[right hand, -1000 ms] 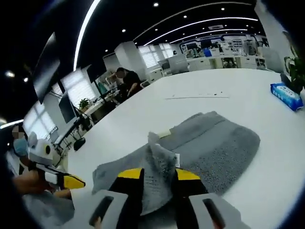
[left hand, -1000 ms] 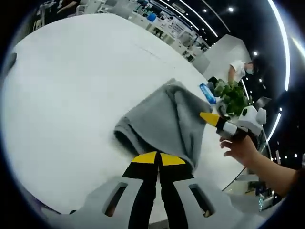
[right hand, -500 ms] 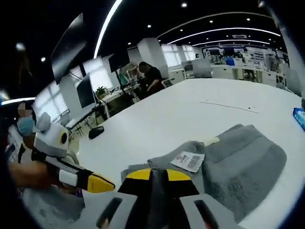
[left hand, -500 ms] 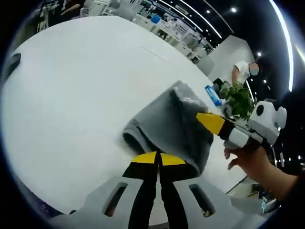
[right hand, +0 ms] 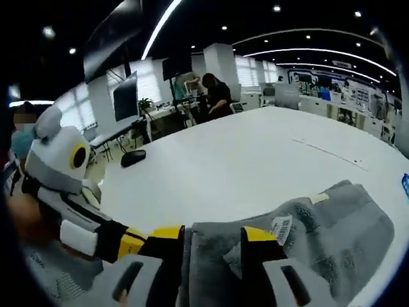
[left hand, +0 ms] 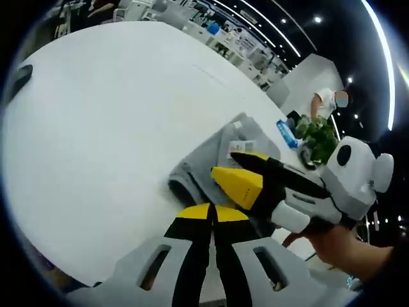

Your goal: Open the folded towel by lifting each exposed corner and separating the folded layers until the towel lies flat within the target outline without major curled edges

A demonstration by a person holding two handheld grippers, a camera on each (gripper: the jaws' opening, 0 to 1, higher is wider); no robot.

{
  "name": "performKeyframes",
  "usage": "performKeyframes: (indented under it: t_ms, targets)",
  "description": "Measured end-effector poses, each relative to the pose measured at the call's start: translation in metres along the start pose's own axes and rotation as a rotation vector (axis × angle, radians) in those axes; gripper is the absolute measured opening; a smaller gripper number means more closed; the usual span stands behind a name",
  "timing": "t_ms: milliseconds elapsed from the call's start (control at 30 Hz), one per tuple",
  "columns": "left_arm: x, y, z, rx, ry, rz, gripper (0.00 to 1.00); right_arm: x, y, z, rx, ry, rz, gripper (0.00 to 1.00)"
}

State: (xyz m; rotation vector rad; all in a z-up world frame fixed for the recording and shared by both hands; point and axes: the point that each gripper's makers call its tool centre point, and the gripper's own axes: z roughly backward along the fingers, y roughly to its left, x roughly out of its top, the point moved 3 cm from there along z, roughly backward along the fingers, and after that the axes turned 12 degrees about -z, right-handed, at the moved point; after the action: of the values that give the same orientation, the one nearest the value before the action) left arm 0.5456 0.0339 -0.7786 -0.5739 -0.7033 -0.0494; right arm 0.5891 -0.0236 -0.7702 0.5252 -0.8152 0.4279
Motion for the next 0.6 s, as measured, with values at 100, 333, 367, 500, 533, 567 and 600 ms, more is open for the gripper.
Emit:
performKeyframes:
  t_ms: [100, 333, 367, 500, 533, 567, 600]
  targets:
    - [0.001, 0.002, -0.001, -0.002, -0.002, 0.011, 0.00, -0.013, -0.004, 0.004, -0.018, 0.069, 0.062, 0.42]
    - [-0.001, 0.003, -0.001, 0.003, 0.001, 0.028, 0.00, -0.029, -0.006, -0.004, -0.053, 0.119, 0.176, 0.38]
    - [-0.001, 0.003, -0.001, 0.003, 0.002, 0.027, 0.00, -0.032, -0.008, -0.005, -0.059, 0.126, 0.186, 0.36]
    - [-0.001, 0.003, 0.000, 0.005, 0.000, 0.023, 0.00, -0.030, -0.015, -0.004, -0.090, 0.119, 0.171, 0.17]
    - [-0.001, 0.003, 0.000, 0.004, -0.002, 0.023, 0.00, -0.028, -0.019, -0.002, -0.102, 0.117, 0.134, 0.11]
    - [0.000, 0.003, 0.000, 0.004, -0.003, 0.023, 0.00, -0.027, -0.022, -0.002, -0.103, 0.119, 0.119, 0.07]
    - [-0.001, 0.003, -0.001, 0.006, -0.002, 0.018, 0.00, -0.027, -0.022, -0.001, -0.080, 0.121, 0.081, 0.06]
